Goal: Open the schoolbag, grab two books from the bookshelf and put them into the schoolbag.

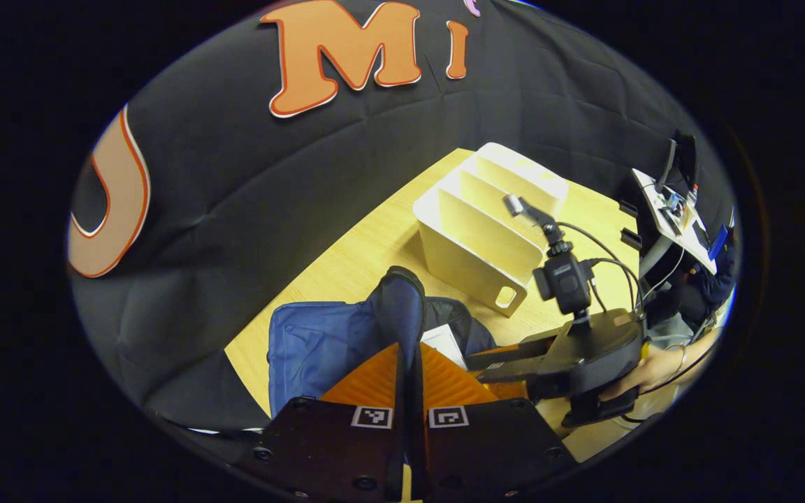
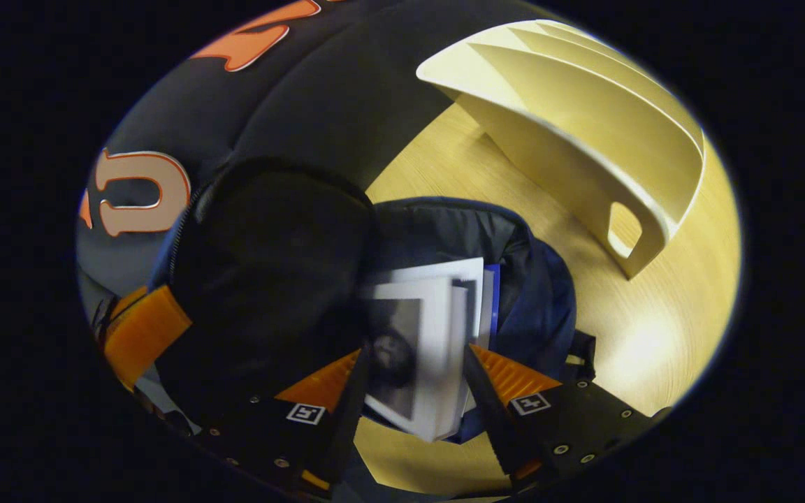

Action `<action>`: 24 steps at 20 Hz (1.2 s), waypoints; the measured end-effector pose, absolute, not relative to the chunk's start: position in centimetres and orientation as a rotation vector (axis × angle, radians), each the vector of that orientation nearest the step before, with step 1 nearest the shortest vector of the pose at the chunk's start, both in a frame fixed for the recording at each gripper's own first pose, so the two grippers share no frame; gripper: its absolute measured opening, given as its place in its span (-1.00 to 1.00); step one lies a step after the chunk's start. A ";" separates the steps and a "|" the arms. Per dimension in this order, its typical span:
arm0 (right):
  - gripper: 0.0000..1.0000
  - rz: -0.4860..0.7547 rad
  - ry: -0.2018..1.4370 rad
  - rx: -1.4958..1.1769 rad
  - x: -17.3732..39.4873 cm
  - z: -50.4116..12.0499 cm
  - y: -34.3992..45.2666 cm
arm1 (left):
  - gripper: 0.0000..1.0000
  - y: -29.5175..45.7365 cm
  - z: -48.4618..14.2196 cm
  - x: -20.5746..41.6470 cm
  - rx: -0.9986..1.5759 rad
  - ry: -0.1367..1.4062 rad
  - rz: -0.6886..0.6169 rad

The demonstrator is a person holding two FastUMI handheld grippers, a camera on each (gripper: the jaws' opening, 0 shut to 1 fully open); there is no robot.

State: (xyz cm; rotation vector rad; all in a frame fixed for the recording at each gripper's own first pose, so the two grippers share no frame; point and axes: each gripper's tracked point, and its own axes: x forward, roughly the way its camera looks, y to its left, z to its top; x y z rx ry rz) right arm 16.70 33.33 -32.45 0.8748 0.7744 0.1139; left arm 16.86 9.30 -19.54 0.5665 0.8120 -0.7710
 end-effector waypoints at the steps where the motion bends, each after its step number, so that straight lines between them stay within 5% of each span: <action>1: 0.64 0.124 0.753 0.884 16.7 -31.4 32.7 | -0.90 9.2 -19.6 16.8 0.560 0.812 -0.771; 9: 0.66 0.020 0.530 0.546 14.8 -23.3 19.7 | -0.89 8.2 -22.5 15.1 0.505 0.845 -0.759; 13: 0.66 0.001 0.533 0.414 12.6 -22.2 15.3 | -0.61 6.4 -24.1 12.5 0.395 0.929 -0.761; 16: 0.66 0.036 0.568 0.398 11.4 -22.6 13.2 | 1.00 5.3 -24.7 11.3 0.386 0.946 -0.714; 20: 0.66 0.076 0.591 0.322 9.8 -21.9 9.4 | 0.94 1.9 -23.3 9.6 0.319 0.897 -0.623; 24: 0.66 0.084 0.498 0.207 8.6 -18.1 4.1 | 0.94 -3.1 -19.2 9.3 0.234 0.689 -0.506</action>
